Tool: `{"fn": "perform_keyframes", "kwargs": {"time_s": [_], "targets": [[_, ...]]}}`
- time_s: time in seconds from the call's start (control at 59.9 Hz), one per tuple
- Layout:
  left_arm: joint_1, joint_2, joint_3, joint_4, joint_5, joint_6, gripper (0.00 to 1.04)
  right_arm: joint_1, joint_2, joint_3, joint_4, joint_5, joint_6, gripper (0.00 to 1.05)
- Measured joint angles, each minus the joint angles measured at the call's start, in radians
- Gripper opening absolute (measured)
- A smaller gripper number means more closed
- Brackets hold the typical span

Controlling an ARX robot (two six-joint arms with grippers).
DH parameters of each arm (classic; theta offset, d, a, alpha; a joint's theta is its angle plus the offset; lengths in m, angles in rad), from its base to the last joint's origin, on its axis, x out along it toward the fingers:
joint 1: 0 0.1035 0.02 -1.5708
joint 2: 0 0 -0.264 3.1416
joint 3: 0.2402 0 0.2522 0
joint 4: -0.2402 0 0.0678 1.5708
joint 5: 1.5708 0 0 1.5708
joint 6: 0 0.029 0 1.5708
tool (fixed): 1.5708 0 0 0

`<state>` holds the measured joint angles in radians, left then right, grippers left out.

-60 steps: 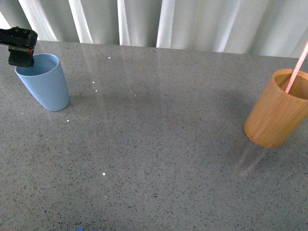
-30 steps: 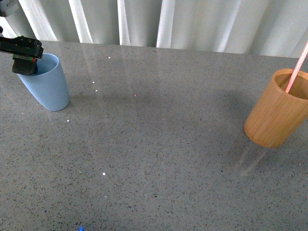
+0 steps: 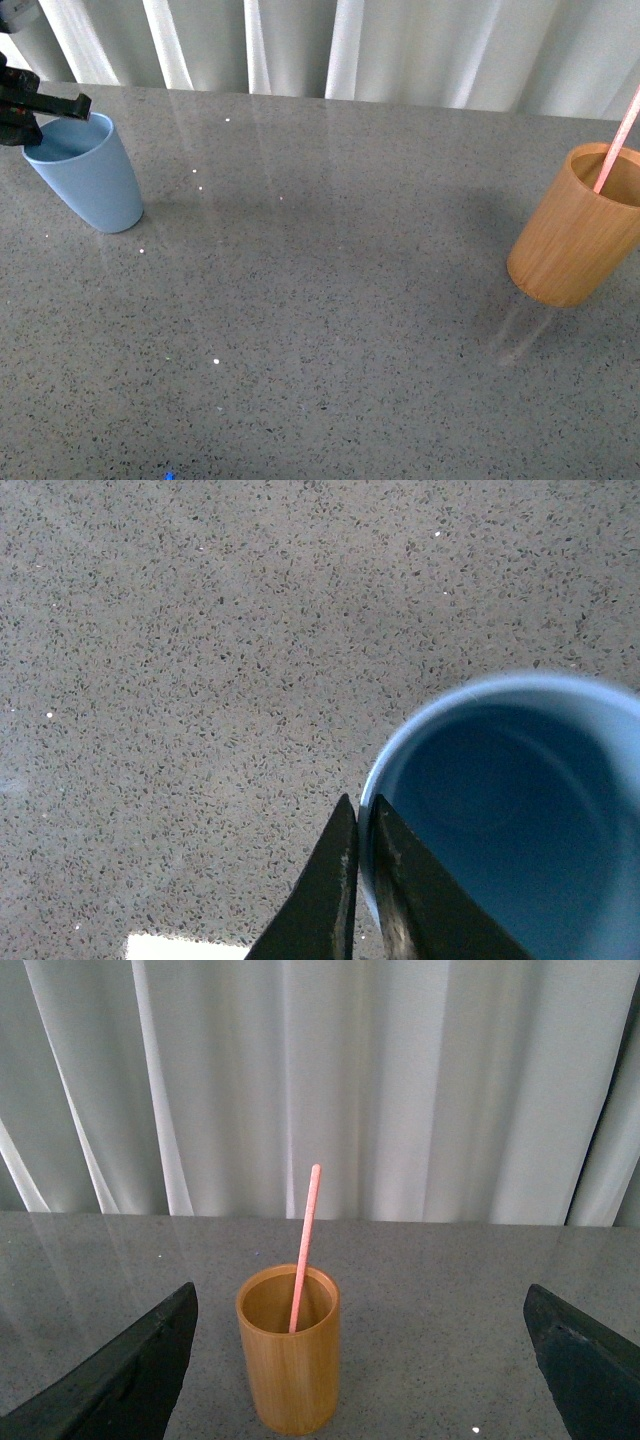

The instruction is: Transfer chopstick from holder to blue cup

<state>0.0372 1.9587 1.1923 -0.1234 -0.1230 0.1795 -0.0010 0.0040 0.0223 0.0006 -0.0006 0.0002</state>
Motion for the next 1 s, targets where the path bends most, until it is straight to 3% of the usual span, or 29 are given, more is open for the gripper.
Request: {"fn": "perform_keyframes", "kwargs": {"time_s": [0.367,0.768,1.001], "targets": [[-0.024,-0.012,0.002,-0.039,0.027,-0.031,0.03,0.000,0.000,0.000,0.000,0.000,0.000,0.95],[-0.151,-0.071,0.003,-0.121,0.109,-0.093,0.03,0.000,0.000,0.000,0.000,0.000,0.000,0.95],[-0.150,-0.071,0.003,-0.121,0.098,-0.095,0.03,0.000,0.000,0.000,0.000,0.000,0.000,0.95]]}}
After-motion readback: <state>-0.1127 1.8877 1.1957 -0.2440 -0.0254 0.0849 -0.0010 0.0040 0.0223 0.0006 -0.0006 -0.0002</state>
